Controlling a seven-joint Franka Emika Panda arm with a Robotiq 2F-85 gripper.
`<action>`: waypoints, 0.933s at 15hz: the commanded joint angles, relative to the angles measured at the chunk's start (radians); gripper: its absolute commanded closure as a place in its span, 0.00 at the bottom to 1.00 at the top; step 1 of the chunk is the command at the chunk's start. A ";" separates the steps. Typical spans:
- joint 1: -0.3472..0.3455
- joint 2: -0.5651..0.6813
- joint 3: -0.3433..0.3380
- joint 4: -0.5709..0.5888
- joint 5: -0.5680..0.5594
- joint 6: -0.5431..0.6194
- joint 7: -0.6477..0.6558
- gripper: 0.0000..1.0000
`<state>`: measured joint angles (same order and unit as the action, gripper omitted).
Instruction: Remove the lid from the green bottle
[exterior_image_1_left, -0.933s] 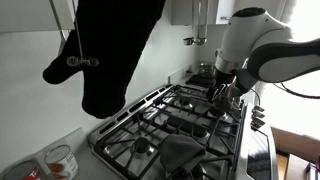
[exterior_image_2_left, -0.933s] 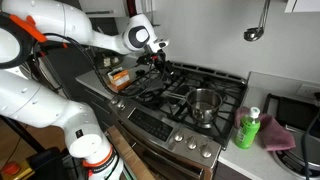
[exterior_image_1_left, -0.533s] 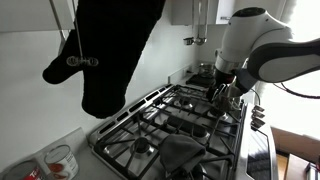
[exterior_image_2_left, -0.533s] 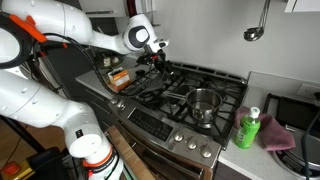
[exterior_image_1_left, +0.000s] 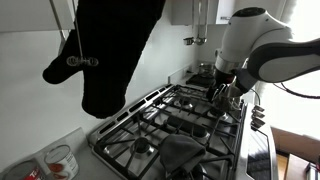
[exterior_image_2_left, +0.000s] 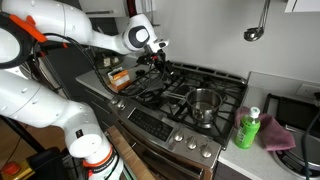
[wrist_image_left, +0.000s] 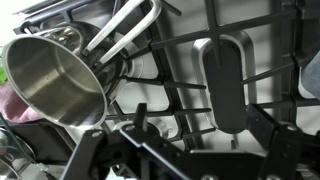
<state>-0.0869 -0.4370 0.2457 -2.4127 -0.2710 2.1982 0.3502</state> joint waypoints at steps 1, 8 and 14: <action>-0.010 0.022 -0.050 0.028 -0.027 -0.002 0.023 0.00; -0.125 0.040 -0.253 0.123 0.006 0.037 0.000 0.00; -0.212 0.044 -0.353 0.130 0.001 0.039 0.021 0.00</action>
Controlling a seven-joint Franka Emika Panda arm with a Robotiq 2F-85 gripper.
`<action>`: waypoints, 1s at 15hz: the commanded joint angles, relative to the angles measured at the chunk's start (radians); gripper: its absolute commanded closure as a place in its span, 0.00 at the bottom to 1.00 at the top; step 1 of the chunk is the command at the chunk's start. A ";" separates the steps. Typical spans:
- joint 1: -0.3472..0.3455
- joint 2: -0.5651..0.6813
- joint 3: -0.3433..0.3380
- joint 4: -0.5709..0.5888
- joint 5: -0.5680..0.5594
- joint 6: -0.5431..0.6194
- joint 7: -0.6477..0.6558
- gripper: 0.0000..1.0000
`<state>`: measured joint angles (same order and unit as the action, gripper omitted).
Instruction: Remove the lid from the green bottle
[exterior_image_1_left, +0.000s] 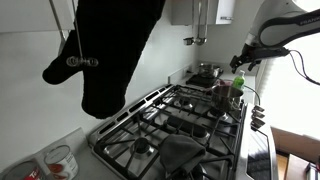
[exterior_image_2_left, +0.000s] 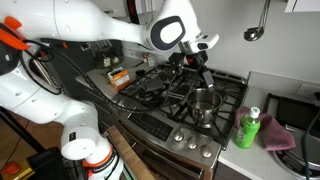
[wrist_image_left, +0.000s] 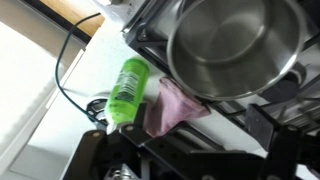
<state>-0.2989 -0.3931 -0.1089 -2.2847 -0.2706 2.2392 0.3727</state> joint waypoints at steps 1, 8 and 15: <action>-0.021 0.007 -0.019 0.002 0.001 0.004 -0.001 0.00; -0.034 0.017 -0.024 0.004 0.001 0.008 0.018 0.00; -0.048 0.037 -0.036 0.030 0.006 0.002 0.035 0.00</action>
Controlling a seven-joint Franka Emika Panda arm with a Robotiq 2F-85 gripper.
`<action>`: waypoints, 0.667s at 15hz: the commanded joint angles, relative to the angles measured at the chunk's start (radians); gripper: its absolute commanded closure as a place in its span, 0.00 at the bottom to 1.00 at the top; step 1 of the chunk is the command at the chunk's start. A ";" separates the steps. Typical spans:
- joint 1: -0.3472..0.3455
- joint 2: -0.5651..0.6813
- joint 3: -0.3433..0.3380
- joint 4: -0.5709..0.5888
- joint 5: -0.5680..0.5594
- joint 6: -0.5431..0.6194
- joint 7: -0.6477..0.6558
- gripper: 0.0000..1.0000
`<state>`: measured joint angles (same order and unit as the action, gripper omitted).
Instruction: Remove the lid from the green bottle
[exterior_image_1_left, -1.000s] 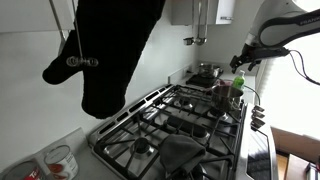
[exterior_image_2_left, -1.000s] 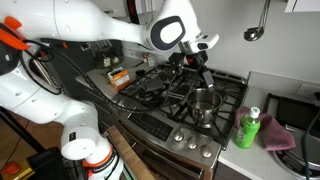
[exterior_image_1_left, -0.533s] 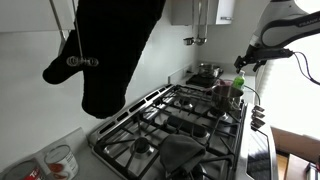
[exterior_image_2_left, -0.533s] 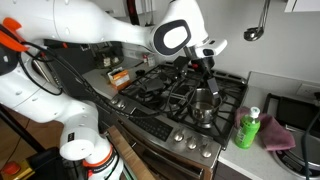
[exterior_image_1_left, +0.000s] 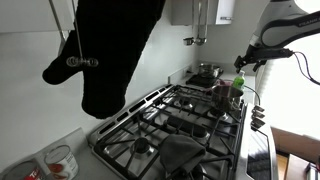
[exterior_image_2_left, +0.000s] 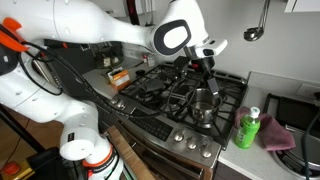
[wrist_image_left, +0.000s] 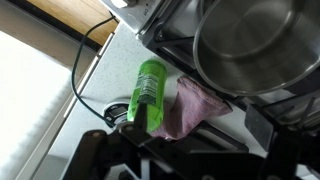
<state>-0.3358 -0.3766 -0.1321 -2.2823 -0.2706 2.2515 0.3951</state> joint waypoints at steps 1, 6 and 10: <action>-0.020 0.029 -0.024 0.041 0.005 -0.011 0.012 0.00; -0.007 0.075 -0.135 0.097 0.100 -0.023 -0.175 0.00; 0.072 0.118 -0.278 0.159 0.304 -0.060 -0.521 0.00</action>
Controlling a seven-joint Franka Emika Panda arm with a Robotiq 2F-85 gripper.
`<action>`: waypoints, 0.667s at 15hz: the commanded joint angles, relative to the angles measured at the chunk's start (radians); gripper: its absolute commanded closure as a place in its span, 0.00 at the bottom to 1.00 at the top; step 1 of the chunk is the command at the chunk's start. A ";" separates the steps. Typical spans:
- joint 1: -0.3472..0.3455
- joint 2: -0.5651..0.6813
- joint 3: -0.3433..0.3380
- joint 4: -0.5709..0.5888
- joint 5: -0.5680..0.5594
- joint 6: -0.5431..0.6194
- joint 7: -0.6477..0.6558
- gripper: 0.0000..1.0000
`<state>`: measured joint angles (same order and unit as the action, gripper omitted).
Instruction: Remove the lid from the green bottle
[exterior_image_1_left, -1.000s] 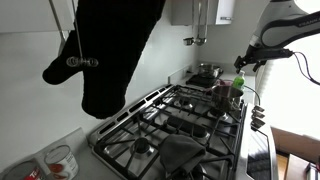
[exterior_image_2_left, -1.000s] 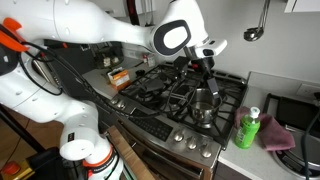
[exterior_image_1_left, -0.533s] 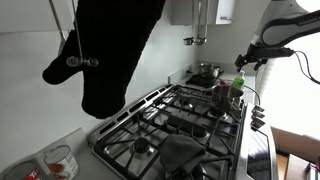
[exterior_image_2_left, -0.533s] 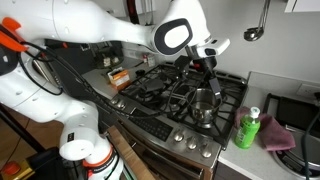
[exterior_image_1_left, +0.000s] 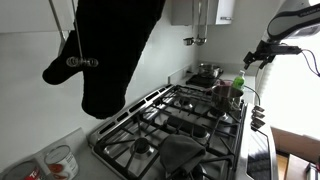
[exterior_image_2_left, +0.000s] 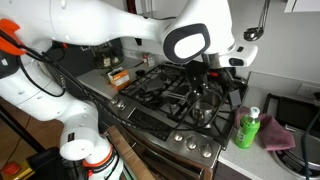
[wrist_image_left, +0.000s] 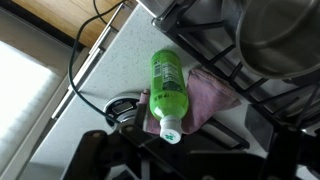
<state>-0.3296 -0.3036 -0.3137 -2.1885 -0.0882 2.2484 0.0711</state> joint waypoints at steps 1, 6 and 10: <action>0.052 0.068 -0.106 0.092 0.176 -0.071 -0.272 0.00; 0.023 0.051 -0.080 0.071 0.155 -0.043 -0.244 0.00; 0.024 0.051 -0.073 0.071 0.155 -0.043 -0.239 0.00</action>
<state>-0.3005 -0.2559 -0.3902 -2.1225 0.0638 2.2103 -0.1657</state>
